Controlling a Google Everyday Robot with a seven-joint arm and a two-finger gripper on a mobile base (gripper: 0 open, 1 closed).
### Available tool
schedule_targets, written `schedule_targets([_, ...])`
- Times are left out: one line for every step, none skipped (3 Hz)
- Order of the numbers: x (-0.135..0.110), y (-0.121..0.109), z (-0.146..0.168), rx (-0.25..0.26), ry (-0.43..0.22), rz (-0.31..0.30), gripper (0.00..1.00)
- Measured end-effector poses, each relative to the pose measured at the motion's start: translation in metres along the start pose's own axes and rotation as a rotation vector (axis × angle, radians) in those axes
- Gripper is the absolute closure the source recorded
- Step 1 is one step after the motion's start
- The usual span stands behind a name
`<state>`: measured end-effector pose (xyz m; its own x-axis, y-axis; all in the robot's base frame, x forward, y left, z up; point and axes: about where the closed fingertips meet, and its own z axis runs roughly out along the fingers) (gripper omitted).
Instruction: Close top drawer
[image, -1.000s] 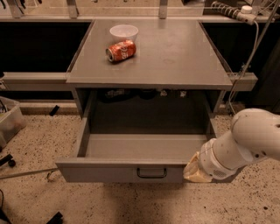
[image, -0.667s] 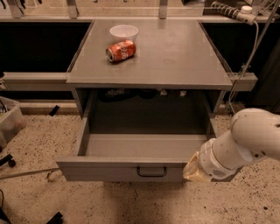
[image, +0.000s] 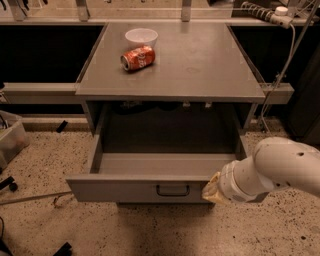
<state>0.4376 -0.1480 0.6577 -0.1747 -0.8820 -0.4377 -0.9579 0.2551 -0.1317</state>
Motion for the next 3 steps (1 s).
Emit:
schedule_targets([-0.001,-0.032,0.019,0.098,-0.048,0.018,1.00])
schedule_targets([-0.006,-0.070,0.014,0.241,-0.075,0.024,1.00])
schedule_targets([-0.010,-0.079,0.012,0.276,-0.088,0.023,1.00])
